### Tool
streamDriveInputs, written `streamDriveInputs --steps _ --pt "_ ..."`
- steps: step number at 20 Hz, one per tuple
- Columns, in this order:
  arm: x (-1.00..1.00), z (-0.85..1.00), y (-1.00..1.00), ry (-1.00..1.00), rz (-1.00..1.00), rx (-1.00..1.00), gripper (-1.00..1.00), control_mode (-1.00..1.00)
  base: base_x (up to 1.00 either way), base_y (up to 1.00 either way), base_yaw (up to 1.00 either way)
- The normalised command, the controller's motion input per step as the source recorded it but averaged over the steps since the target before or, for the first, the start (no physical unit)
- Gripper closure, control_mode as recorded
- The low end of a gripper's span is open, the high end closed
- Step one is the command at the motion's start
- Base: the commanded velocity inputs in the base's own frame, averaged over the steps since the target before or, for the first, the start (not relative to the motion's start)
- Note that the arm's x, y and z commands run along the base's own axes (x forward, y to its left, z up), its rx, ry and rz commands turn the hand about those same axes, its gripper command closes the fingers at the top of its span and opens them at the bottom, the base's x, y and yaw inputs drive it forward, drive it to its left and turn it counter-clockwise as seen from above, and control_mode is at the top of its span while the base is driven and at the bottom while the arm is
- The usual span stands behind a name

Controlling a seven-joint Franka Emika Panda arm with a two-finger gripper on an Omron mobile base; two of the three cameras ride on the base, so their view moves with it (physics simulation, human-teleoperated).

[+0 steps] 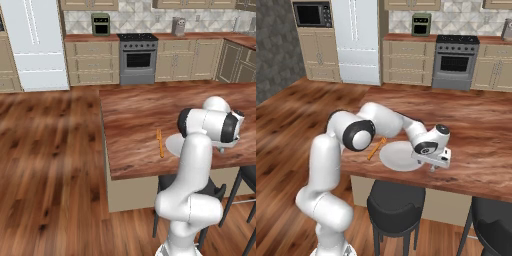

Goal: Take the fork and place it on the left side of the plate. Then take the spoon and place it on the right side of the plate. Make sure they're directly next to the plate.

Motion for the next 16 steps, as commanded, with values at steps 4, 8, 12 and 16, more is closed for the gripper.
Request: streamDriveInputs --steps 4,8,12,16 --pt "0.0 0.0 0.18 0.0 0.02 0.0 -1.0 -1.0 0.0 0.0 0.0" --pt "0.0 0.14 0.09 0.0 0.01 0.0 -1.0 -1.0 0.0 0.0 0.0" --pt "0.0 0.13 0.02 0.0 0.0 0.0 -1.0 -1.0 0.0 0.0 0.0" --pt "-0.07 0.52 0.0 0.0 0.0 0.04 -1.0 -1.0 0.0 0.0 0.0"
